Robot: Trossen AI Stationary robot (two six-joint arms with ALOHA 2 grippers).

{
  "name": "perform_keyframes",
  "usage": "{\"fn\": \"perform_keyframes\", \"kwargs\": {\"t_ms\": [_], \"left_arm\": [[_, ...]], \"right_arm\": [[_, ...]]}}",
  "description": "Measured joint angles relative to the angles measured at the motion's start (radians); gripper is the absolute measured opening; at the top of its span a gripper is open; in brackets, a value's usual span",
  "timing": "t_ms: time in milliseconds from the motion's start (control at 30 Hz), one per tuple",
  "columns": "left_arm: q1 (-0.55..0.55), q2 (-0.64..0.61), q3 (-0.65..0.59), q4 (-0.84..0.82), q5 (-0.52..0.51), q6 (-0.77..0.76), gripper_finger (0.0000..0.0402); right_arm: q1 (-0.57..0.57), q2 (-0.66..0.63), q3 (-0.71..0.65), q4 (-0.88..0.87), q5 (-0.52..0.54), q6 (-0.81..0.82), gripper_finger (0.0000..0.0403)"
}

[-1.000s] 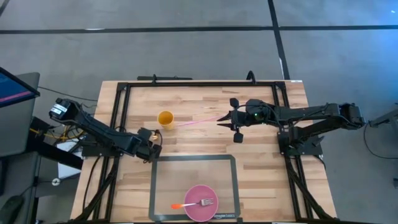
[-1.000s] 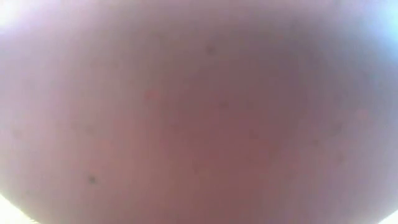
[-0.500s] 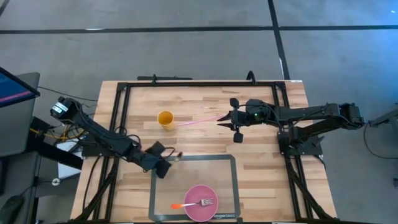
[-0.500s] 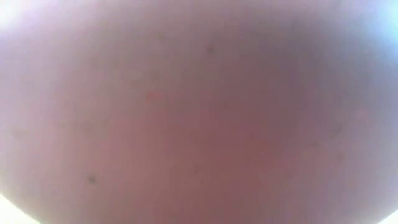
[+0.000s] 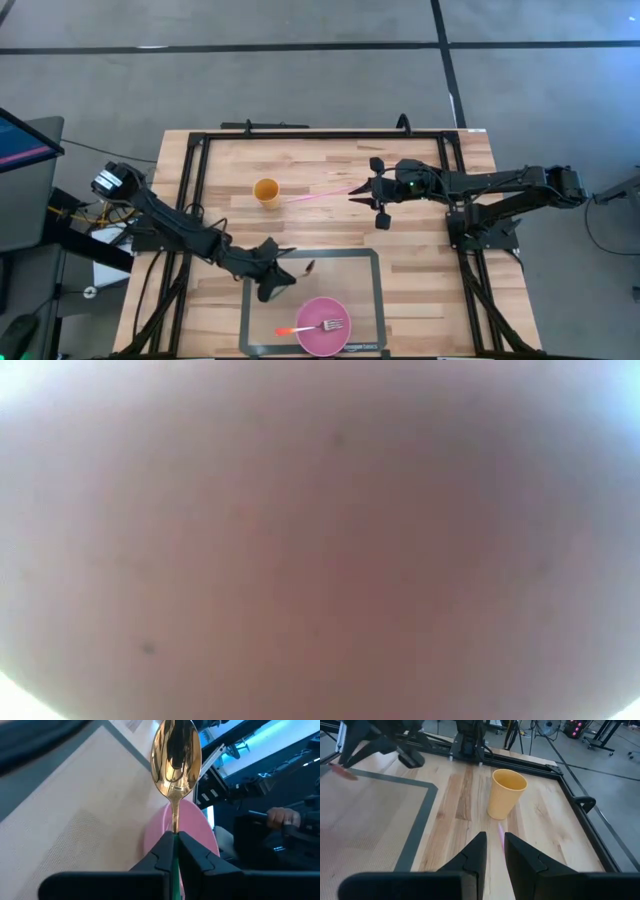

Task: Pick & Place Utensil
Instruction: Put the green spoon into the pink bowl on the transparent mat

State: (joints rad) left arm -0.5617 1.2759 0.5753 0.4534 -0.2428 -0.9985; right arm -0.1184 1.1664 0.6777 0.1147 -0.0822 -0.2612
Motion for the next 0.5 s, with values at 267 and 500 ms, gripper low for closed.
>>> {"fn": "perform_keyframes", "kwargs": {"t_ms": [267, 500], "left_arm": [[0.000, 0.120, 0.191, 0.001, 0.112, 0.137, 0.0014], [0.001, 0.228, 0.337, -0.099, 0.172, 0.149, 0.0014]], "right_arm": [[0.000, 0.000, 0.000, 0.023, 0.000, 0.000, 0.0061], [0.000, 0.000, 0.000, 0.028, 0.000, 0.000, 0.0061]]}}
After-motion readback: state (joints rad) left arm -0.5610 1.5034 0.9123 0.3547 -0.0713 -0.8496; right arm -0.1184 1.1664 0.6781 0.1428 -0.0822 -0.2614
